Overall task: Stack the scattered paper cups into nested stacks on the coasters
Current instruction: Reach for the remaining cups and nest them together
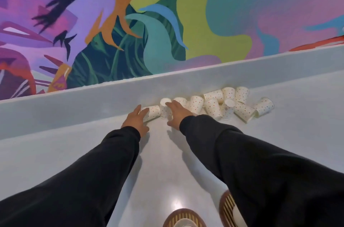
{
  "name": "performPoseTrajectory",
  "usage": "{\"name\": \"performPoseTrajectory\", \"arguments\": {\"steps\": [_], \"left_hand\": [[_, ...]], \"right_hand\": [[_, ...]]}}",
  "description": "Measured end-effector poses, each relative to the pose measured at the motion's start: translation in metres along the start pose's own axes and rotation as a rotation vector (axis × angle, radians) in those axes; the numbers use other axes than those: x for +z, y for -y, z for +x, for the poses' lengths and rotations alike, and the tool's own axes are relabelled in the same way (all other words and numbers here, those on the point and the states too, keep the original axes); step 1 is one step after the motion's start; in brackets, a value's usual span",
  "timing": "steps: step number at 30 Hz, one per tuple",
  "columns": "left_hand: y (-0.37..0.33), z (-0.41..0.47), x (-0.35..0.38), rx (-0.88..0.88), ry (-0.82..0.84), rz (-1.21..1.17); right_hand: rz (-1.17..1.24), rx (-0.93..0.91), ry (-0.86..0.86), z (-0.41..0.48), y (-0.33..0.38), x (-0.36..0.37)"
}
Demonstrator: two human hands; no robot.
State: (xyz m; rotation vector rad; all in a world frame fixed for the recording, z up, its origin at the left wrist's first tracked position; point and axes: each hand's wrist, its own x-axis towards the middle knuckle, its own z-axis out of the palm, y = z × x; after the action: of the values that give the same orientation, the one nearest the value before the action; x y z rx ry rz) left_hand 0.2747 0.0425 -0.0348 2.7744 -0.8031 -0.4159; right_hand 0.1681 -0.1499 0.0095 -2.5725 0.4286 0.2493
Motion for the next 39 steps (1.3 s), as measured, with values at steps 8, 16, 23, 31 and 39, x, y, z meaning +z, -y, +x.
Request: {"name": "performPoseTrajectory", "arguments": {"steps": [8, 16, 23, 31, 39], "left_hand": [[0.007, -0.004, 0.018, -0.008, -0.189, 0.038], [0.007, -0.009, 0.019, -0.192, -0.117, -0.34], [0.013, -0.04, 0.025, -0.231, -0.149, -0.658], [-0.012, -0.055, 0.014, -0.204, -0.062, -1.079], [-0.021, -0.053, 0.018, -0.295, -0.063, -1.349]], "right_hand": [[-0.229, -0.072, -0.086, 0.016, 0.003, 0.009], [0.201, 0.036, -0.117, 0.012, -0.002, 0.016], [0.909, 0.312, -0.206, 0.005, -0.011, 0.015], [1.036, 0.307, -0.117, -0.004, -0.008, 0.01], [0.784, 0.088, -0.115, 0.003, -0.017, 0.001]]}}
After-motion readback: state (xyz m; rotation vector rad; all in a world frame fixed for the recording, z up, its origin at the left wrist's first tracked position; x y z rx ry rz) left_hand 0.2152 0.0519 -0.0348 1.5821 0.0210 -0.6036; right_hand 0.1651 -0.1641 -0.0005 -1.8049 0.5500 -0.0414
